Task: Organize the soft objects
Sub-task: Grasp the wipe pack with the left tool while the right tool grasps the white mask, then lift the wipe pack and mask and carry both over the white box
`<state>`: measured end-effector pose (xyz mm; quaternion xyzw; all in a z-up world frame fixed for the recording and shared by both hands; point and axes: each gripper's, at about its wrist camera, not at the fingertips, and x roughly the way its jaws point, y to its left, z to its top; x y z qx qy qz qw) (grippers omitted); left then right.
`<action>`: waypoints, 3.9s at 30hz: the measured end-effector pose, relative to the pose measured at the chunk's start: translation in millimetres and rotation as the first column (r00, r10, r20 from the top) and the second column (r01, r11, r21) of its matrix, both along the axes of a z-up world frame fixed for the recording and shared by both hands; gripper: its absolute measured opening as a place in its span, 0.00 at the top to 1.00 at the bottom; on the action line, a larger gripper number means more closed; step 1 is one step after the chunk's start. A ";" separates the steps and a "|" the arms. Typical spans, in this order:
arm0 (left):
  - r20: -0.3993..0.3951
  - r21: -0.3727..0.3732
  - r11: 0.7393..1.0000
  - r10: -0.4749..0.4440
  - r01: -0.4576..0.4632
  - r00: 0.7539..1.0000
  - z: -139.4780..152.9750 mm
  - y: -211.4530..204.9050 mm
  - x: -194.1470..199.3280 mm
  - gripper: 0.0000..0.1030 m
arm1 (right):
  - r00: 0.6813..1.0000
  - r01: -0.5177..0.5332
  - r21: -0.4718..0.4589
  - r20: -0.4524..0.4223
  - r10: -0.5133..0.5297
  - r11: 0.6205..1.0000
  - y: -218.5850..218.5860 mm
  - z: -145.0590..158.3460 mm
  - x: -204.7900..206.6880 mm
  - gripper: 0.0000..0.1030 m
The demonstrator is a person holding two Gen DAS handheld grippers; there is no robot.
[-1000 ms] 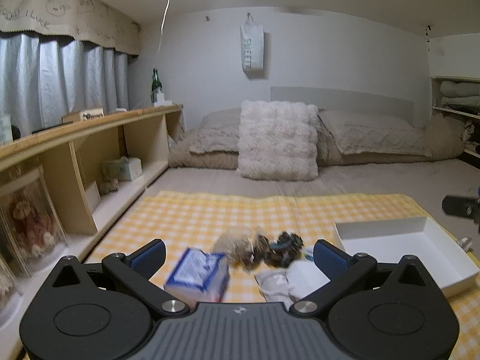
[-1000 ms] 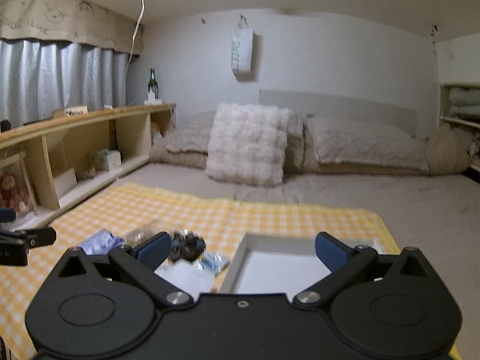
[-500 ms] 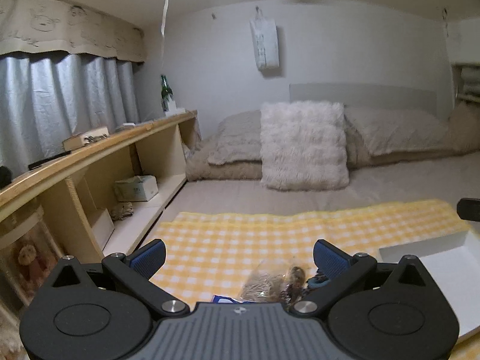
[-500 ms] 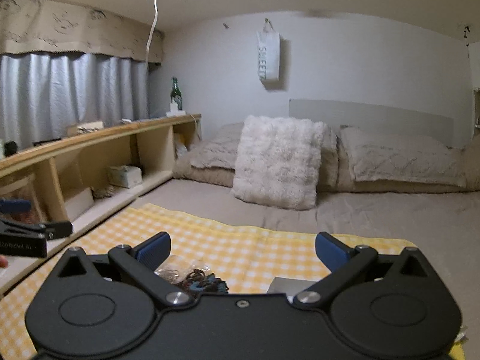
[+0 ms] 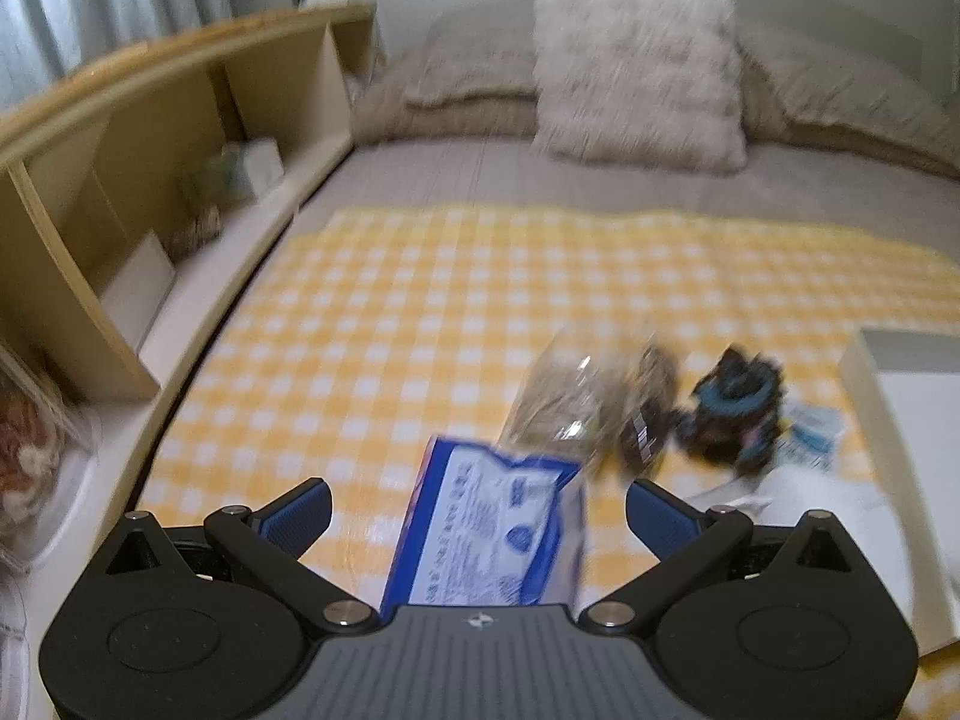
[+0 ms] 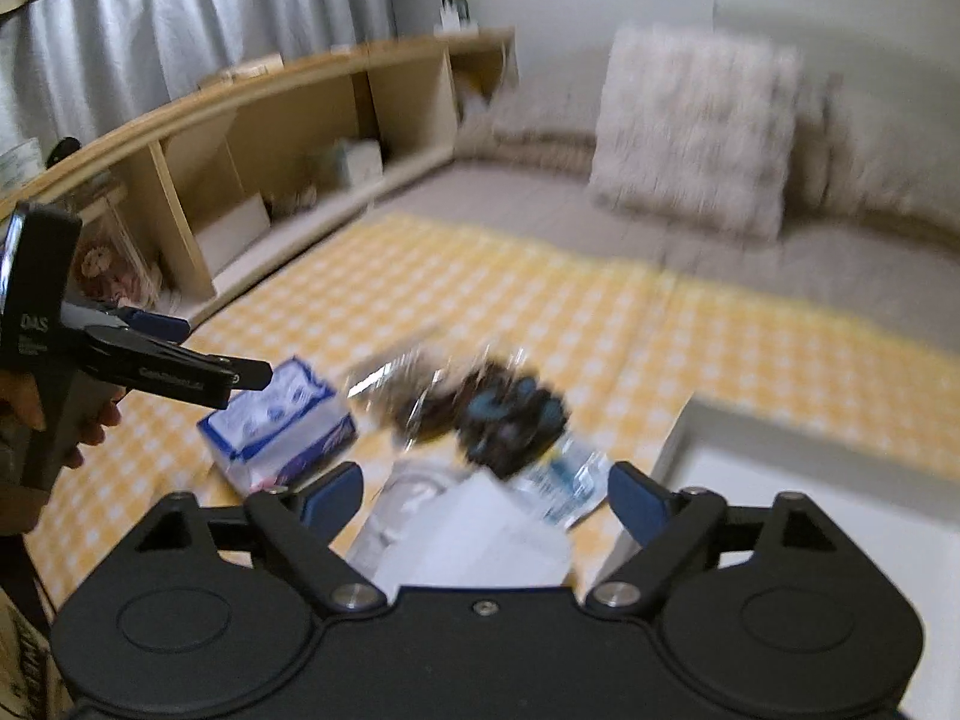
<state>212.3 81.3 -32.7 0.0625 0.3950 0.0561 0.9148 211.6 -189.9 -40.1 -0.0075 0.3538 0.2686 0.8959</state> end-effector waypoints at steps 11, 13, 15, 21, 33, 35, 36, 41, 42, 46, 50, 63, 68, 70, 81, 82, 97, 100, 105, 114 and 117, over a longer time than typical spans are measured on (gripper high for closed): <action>-0.153 -0.007 1.000 0.016 -0.018 0.988 -42.4 22.5 24.1 0.01 | 0.969 -0.069 -0.071 -0.241 0.050 0.995 37.7 -65.5 42.4 0.28; -0.176 -0.003 0.999 0.033 -0.034 0.984 -49.1 25.6 28.3 0.01 | 0.965 -0.070 -0.116 -0.260 0.037 0.991 45.1 -75.2 44.8 0.29; -0.190 -0.012 0.999 0.035 -0.038 0.981 -52.1 26.9 32.2 0.03 | 0.961 -0.083 -0.148 -0.274 0.040 0.986 49.7 -81.9 46.8 0.36; -0.213 -0.053 0.998 0.004 -0.016 0.977 -61.7 28.6 38.5 0.15 | 0.951 -0.120 -0.150 -0.300 0.071 0.981 56.3 -87.3 47.5 0.60; -0.239 -0.105 0.994 -0.010 -0.016 0.971 -62.1 34.2 36.1 0.54 | 0.971 -0.115 -0.110 -0.222 0.088 0.987 47.4 -66.3 42.6 0.94; -0.232 -0.116 0.993 -0.012 -0.016 0.973 -57.8 33.3 33.7 0.59 | 0.974 -0.105 -0.088 -0.208 0.085 0.991 43.2 -60.6 42.3 0.95; -0.229 -0.121 0.993 -0.014 -0.014 0.973 -56.5 32.8 32.0 0.60 | 0.976 -0.099 -0.078 -0.200 0.082 0.992 41.2 -57.4 41.5 0.96; -0.197 -0.138 0.990 -0.011 -0.017 0.980 -45.4 29.9 22.4 0.63 | 0.984 -0.086 -0.040 -0.159 0.079 0.995 32.9 -42.2 33.7 0.96; -0.191 -0.143 0.989 -0.009 -0.019 0.981 -42.8 28.7 20.8 0.64 | 0.986 -0.084 -0.034 -0.151 0.078 0.996 31.3 -39.2 31.8 0.96; -0.173 -0.158 0.987 -0.010 -0.017 0.985 -35.2 24.9 13.2 0.64 | 0.991 -0.066 -0.016 -0.120 0.064 0.998 22.1 -29.4 26.0 0.96; -0.170 -0.149 0.989 -0.024 -0.002 0.985 -37.5 16.7 6.0 0.46 | 0.994 -0.042 -0.002 -0.100 0.042 0.999 9.3 -23.4 19.4 0.96; -0.287 0.010 0.996 -0.079 0.086 0.955 -75.9 -20.0 13.0 0.56 | 0.996 -0.020 -0.010 -0.086 0.020 1.000 -10.3 -22.3 4.7 0.96; -0.249 -0.052 0.998 -0.050 0.038 0.967 -62.8 -15.7 9.3 0.69 | 0.998 -0.004 0.010 -0.062 0.005 1.000 -17.6 -16.7 3.5 0.96; -0.225 -0.065 0.998 -0.037 0.023 0.974 -55.0 -14.0 6.9 0.70 | 0.999 0.006 0.026 -0.042 -0.005 1.000 -20.8 -11.4 2.1 0.96; -0.030 -0.221 0.975 0.008 -0.015 1.000 0.9 -19.1 -8.9 0.70 | 0.986 0.103 0.135 0.117 -0.119 0.985 -53.9 23.0 -13.3 0.96; -0.014 -0.234 0.972 0.006 -0.009 1.000 5.4 -22.5 -9.0 0.70 | 0.983 0.115 0.142 0.125 -0.133 0.983 -58.2 24.8 -14.9 0.96; 0.107 -0.379 0.910 -0.139 0.169 0.985 28.4 -109.0 -4.7 0.70 | 0.934 0.313 0.177 0.121 -0.336 0.933 -142.4 23.3 -37.1 0.96; 0.082 -0.425 0.884 -0.176 0.194 0.981 21.1 -125.8 0.1 0.70 | 0.924 0.361 0.139 0.082 -0.374 0.922 -156.2 16.9 -37.3 0.96; 0.010 -0.480 0.851 -0.238 0.213 0.971 2.1 -157.8 8.0 0.70 | 0.909 0.411 0.097 0.038 -0.416 0.906 -176.5 4.4 -39.7 0.96; -0.093 -0.554 0.805 -0.312 0.211 0.946 -40.0 -205.8 9.6 0.70 | 0.893 0.449 0.043 -0.026 -0.449 0.892 -198.4 -12.3 -34.7 0.96; -0.122 -0.525 0.825 -0.316 0.209 0.941 -52.5 -216.1 9.1 0.70 | 0.902 0.428 0.009 -0.068 -0.426 0.904 -194.9 -23.6 -29.4 0.96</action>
